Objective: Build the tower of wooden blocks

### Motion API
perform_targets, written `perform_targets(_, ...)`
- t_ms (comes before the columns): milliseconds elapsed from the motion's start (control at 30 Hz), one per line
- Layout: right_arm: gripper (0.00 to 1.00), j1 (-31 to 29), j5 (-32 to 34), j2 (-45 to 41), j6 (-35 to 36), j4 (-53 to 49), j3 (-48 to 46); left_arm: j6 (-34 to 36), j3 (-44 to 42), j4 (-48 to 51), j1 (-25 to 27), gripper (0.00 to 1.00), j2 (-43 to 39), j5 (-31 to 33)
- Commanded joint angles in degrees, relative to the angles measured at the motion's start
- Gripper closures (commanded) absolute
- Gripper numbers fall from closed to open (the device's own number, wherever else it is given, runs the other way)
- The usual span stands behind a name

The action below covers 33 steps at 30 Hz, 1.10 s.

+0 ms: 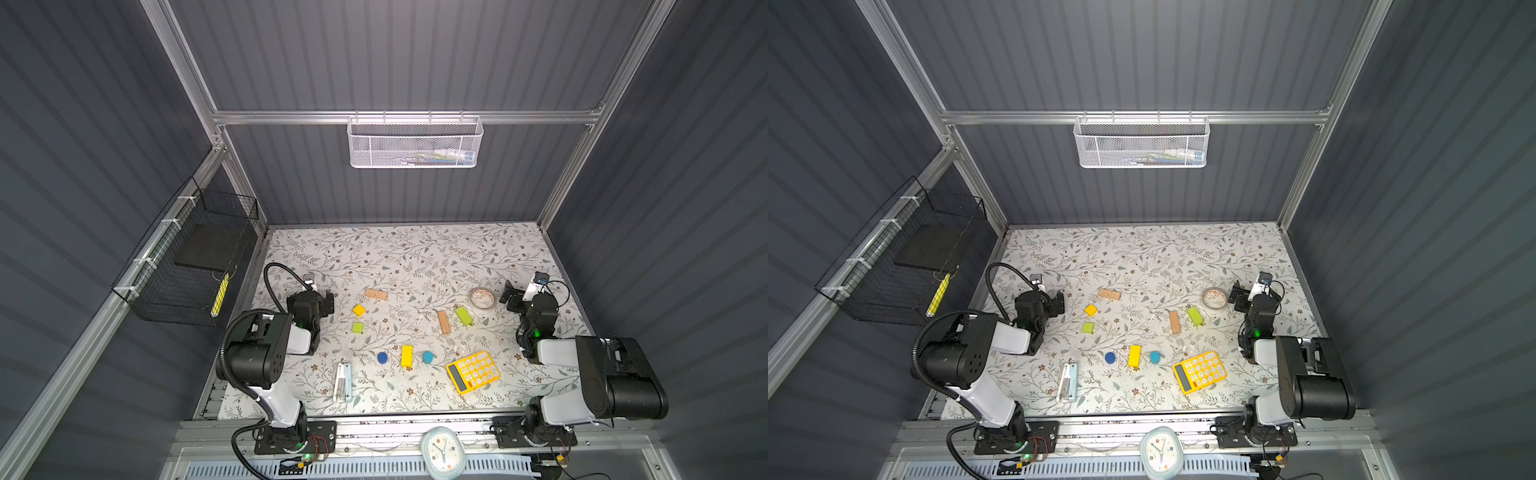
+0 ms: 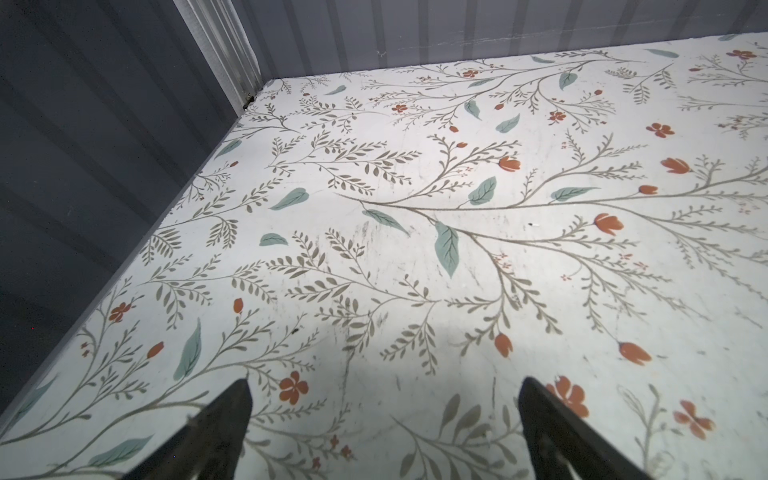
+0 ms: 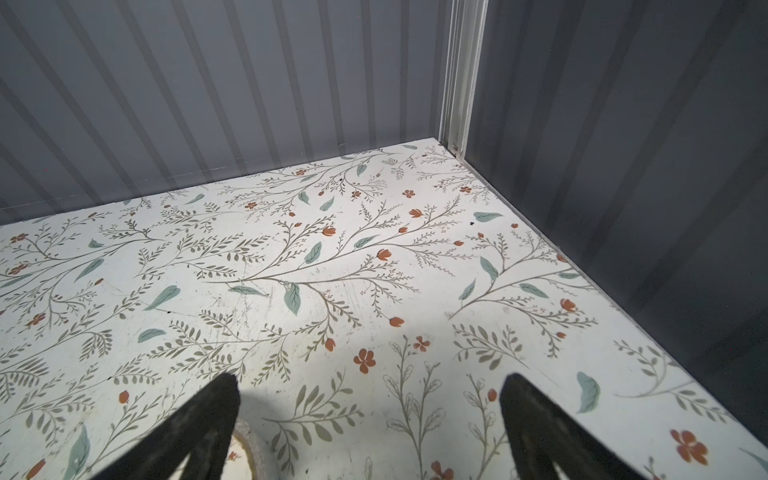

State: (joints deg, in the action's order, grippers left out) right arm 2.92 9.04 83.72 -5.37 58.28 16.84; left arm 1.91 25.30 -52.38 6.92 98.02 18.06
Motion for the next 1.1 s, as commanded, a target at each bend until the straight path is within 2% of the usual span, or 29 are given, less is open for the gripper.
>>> perform_targets(0, 0.01, 0.0, 0.3, -0.2, -0.2, 0.5, 0.1, -0.6, 0.9, -1.4, -0.3, 0.0, 0.3, -0.5)
perform_targets(700, 0.01, 0.0, 0.4, -0.2, -0.2, 0.2, 0.3, -0.2, 0.6, -2.6, -0.3, 0.0, -0.1, 0.2)
perform_targets(867, 0.01, -0.1, 0.2, -0.3, -0.1, 0.5, 0.2, -1.1, 4.1, 10.3, -0.3, 0.01, -7.3, 1.4)
perform_targets(933, 0.01, -0.2, 0.4, -1.4, -0.2, -0.8, 0.5, -1.1, 5.2, 13.9, -0.3, 0.05, -9.9, 1.0)
perform_targets(1000, 0.01, -0.4, 0.9, -4.4, 0.0, -5.9, 1.9, -1.6, 6.7, 18.9, -0.3, 0.09, -12.6, 0.0)
perform_targets(1067, 0.01, -0.5, 1.1, -8.8, -0.4, -15.9, 4.9, -2.2, 9.5, 25.6, -0.2, 0.09, -15.4, -1.9)
